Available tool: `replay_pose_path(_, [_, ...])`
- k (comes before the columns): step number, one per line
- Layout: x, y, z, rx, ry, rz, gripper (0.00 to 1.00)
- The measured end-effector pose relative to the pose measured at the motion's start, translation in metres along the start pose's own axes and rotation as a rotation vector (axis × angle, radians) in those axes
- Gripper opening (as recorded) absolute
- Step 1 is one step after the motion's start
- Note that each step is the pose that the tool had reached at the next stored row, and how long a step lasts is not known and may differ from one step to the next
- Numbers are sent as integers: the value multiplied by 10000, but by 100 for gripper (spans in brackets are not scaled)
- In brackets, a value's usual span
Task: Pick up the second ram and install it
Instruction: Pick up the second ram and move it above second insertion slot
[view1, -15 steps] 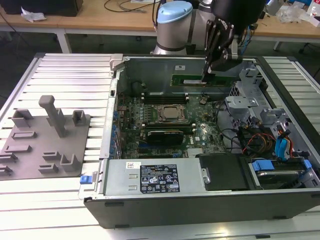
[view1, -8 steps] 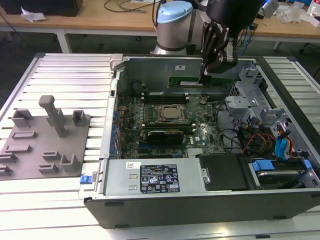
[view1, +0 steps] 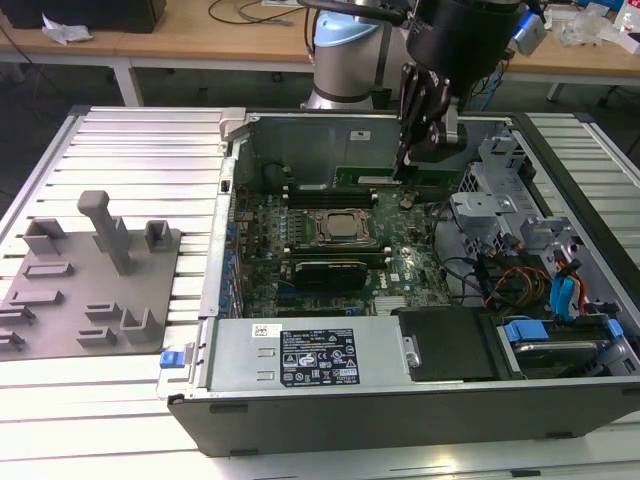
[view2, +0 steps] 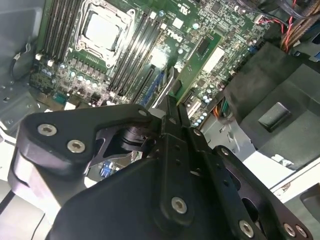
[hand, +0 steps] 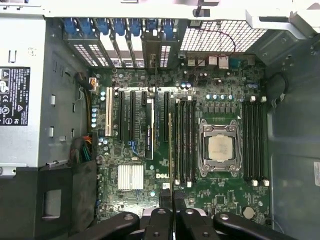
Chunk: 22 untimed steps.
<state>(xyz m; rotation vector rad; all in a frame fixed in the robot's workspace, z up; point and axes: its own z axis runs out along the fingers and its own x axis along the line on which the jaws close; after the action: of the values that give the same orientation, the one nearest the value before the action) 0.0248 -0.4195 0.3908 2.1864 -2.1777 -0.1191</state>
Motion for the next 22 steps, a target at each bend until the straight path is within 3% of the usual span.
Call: replay_pose_path(22, [5,-24,262,0,1,0,13])
